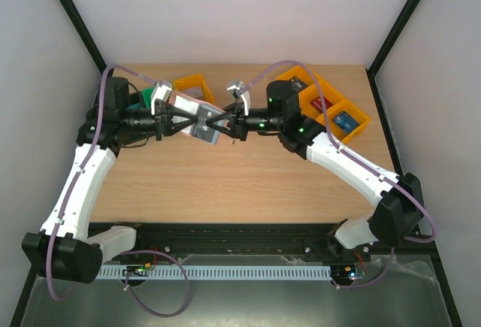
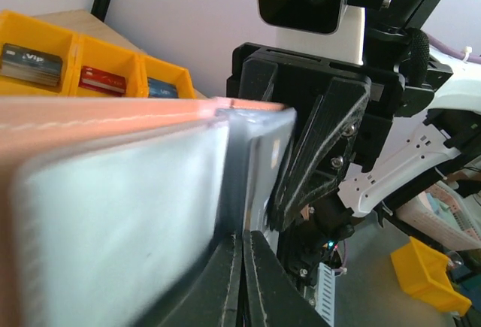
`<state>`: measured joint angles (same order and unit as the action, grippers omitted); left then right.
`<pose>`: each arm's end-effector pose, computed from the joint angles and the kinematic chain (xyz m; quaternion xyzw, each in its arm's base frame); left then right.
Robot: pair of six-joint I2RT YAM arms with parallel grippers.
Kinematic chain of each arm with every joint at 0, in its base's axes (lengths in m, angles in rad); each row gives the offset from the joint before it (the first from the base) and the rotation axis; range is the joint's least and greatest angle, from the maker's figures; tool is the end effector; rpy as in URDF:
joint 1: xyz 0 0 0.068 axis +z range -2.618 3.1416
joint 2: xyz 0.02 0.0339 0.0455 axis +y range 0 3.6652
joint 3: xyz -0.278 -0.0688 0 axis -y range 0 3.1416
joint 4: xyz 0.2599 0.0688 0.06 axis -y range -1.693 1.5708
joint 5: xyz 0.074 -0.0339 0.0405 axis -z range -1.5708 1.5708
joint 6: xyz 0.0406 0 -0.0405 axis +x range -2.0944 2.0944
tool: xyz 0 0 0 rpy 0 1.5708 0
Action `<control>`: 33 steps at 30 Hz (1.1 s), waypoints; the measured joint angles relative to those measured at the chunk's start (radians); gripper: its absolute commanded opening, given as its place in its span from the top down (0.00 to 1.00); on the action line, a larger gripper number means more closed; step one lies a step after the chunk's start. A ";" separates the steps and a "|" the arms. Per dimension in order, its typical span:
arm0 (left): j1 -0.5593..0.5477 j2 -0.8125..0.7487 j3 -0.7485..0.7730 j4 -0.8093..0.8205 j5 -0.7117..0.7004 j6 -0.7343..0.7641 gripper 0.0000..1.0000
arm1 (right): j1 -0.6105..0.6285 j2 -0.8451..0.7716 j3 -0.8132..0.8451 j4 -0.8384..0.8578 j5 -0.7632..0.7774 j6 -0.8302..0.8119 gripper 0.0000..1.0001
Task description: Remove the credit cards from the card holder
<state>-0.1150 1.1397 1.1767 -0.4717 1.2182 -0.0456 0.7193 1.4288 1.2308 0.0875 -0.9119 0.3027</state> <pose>0.2352 -0.0655 0.3986 0.3316 0.6803 -0.5161 0.4011 0.2388 0.2518 0.3855 -0.4257 0.5938 0.5790 0.3619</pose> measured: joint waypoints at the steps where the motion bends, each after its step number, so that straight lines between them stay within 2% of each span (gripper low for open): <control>1: 0.003 0.000 0.000 -0.009 -0.003 0.013 0.98 | -0.005 0.000 -0.003 -0.001 -0.002 -0.003 0.80; 7: 0.016 0.000 0.000 -0.049 -0.023 0.073 0.98 | -0.027 -0.003 -0.023 -0.011 -0.014 -0.010 0.98; 14: 0.003 0.000 -0.003 -0.071 -0.058 0.129 0.97 | -0.029 -0.003 -0.023 -0.014 -0.033 -0.003 0.98; 22: -0.081 -0.001 -0.021 -0.126 -0.129 0.229 0.70 | -0.033 -0.001 -0.023 0.002 -0.031 0.042 0.98; 27: -0.085 -0.005 -0.028 -0.129 -0.135 0.244 0.67 | -0.035 -0.001 -0.023 0.013 -0.031 0.057 0.98; 33: -0.063 -0.005 -0.028 -0.124 -0.122 0.234 0.59 | -0.042 -0.001 -0.023 0.026 -0.052 0.060 0.98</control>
<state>-0.1780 1.1347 1.1488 -0.5953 1.0958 0.1883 0.6777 1.4277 1.2079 0.1135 -0.9642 0.3630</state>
